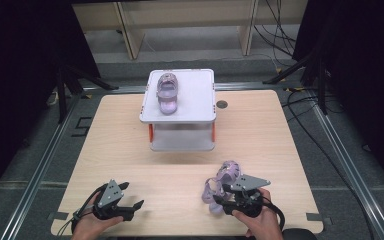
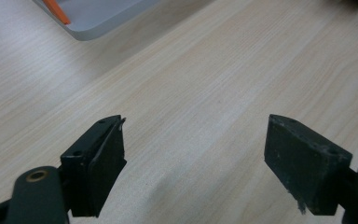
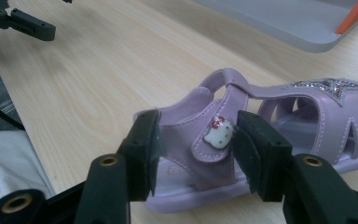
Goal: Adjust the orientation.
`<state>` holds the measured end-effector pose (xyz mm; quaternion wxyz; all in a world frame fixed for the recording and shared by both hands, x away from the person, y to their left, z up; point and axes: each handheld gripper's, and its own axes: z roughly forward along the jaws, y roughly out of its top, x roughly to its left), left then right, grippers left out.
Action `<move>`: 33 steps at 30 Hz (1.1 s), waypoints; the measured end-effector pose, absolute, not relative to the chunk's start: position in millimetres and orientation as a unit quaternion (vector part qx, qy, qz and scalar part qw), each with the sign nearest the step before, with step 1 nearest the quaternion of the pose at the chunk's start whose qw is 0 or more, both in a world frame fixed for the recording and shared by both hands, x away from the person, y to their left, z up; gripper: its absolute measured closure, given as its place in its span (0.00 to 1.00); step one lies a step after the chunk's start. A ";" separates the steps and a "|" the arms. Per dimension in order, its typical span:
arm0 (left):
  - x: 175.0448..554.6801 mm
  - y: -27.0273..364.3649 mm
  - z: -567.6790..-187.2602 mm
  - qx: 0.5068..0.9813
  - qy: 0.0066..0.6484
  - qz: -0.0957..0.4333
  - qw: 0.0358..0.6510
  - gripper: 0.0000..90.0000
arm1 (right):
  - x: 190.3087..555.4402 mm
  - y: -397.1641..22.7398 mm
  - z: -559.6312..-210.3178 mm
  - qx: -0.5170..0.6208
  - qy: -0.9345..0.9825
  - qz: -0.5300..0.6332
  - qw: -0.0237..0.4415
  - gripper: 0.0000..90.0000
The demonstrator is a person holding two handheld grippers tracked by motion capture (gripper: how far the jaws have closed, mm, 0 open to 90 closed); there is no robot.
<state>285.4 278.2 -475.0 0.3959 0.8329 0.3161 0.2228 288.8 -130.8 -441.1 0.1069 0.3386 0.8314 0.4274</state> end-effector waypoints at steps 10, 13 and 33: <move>284.7 278.4 -474.4 0.835 0.315 0.218 0.396 0.22 | 287.2 -141.0 -444.9 0.355 0.824 0.435 0.075 0.53; 285.5 278.3 -474.5 0.834 0.315 0.217 0.397 0.22 | 285.9 -145.7 -446.4 0.355 0.825 0.432 0.077 0.52; 284.7 276.7 -474.6 0.839 0.312 0.214 0.392 0.22 | 283.1 -149.4 -446.4 0.375 0.808 0.437 0.129 0.42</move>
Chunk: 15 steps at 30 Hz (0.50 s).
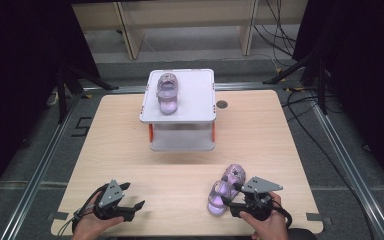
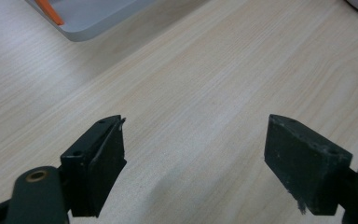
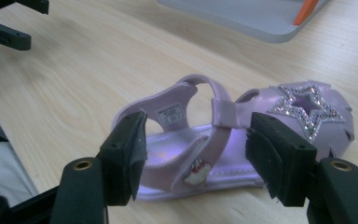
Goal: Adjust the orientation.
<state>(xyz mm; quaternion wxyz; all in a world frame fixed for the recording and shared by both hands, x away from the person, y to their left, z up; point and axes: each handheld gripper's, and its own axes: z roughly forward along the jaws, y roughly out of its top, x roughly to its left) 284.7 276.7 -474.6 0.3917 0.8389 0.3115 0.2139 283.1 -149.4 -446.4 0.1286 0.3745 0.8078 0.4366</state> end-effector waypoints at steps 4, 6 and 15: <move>284.4 276.2 -474.5 0.837 0.315 0.216 0.393 0.22 | 283.2 -143.4 -447.6 0.368 0.819 0.413 0.156 0.42; 284.9 276.9 -474.5 0.840 0.310 0.214 0.391 0.22 | 283.4 -141.6 -448.7 0.360 0.825 0.401 0.170 0.42; 284.8 275.3 -474.9 0.839 0.311 0.207 0.397 0.22 | 286.1 -147.7 -448.7 0.349 0.837 0.376 0.189 0.42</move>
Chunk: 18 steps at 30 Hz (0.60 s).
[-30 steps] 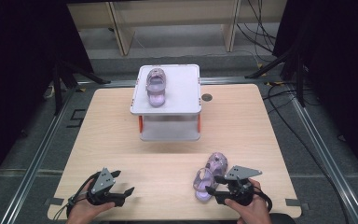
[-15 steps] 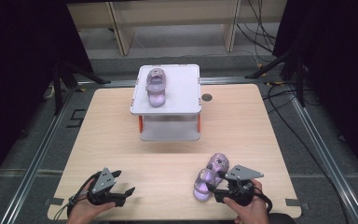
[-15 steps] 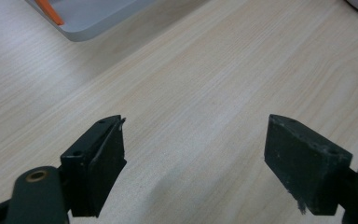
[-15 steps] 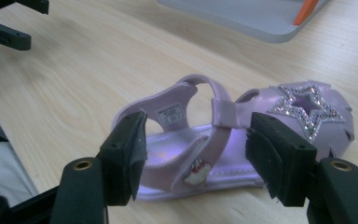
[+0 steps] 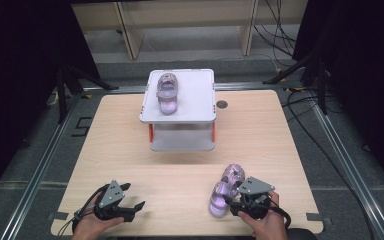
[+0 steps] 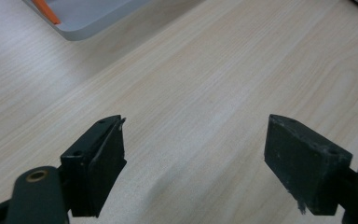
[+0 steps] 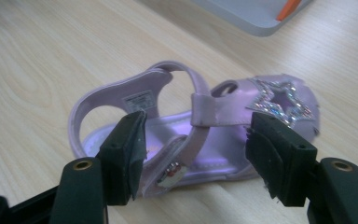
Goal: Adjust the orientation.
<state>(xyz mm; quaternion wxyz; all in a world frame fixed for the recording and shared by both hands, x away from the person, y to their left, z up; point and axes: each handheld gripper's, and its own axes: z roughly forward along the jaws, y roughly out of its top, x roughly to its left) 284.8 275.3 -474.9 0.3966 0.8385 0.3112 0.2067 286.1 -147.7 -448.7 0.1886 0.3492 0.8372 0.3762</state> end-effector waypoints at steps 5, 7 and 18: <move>284.4 274.8 -475.1 0.841 0.309 0.206 0.393 0.22 | 287.2 -155.4 -446.3 0.351 0.839 0.361 0.205 0.45; 284.6 274.6 -475.4 0.840 0.310 0.210 0.393 0.22 | 288.3 -159.4 -445.7 0.351 0.838 0.354 0.221 0.45; 283.8 274.7 -475.5 0.836 0.314 0.208 0.399 0.22 | 291.1 -171.7 -443.6 0.360 0.830 0.376 0.199 0.46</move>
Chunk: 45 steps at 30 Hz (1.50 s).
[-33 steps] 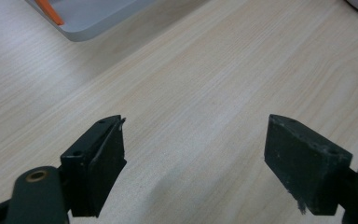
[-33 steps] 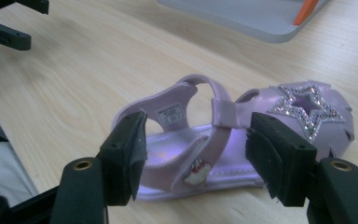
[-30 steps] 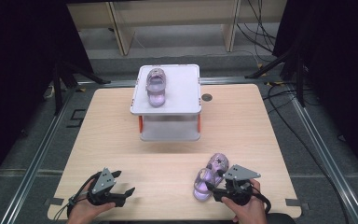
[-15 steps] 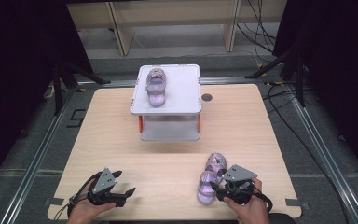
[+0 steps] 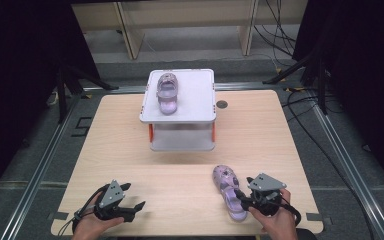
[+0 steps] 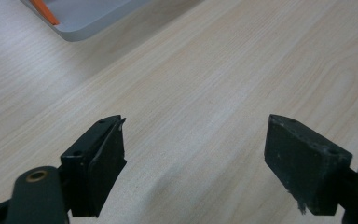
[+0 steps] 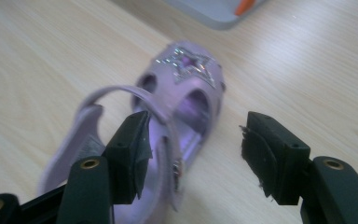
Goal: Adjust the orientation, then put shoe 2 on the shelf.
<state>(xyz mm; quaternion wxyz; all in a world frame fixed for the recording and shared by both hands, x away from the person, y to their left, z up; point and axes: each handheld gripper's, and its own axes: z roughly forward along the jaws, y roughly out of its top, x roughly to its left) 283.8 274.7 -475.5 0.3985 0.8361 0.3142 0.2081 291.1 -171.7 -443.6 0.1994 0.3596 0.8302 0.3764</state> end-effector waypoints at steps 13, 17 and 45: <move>287.2 274.3 -476.3 0.840 0.314 0.209 0.390 0.22 | 294.6 -165.3 -445.1 0.324 0.843 0.385 0.191 0.56; 287.9 273.5 -475.4 0.840 0.313 0.209 0.391 0.22 | 298.6 -161.3 -446.3 0.311 0.849 0.379 0.197 0.58; 288.4 273.4 -476.1 0.839 0.314 0.214 0.390 0.22 | 312.1 -144.7 -446.7 0.283 0.870 0.350 0.202 0.76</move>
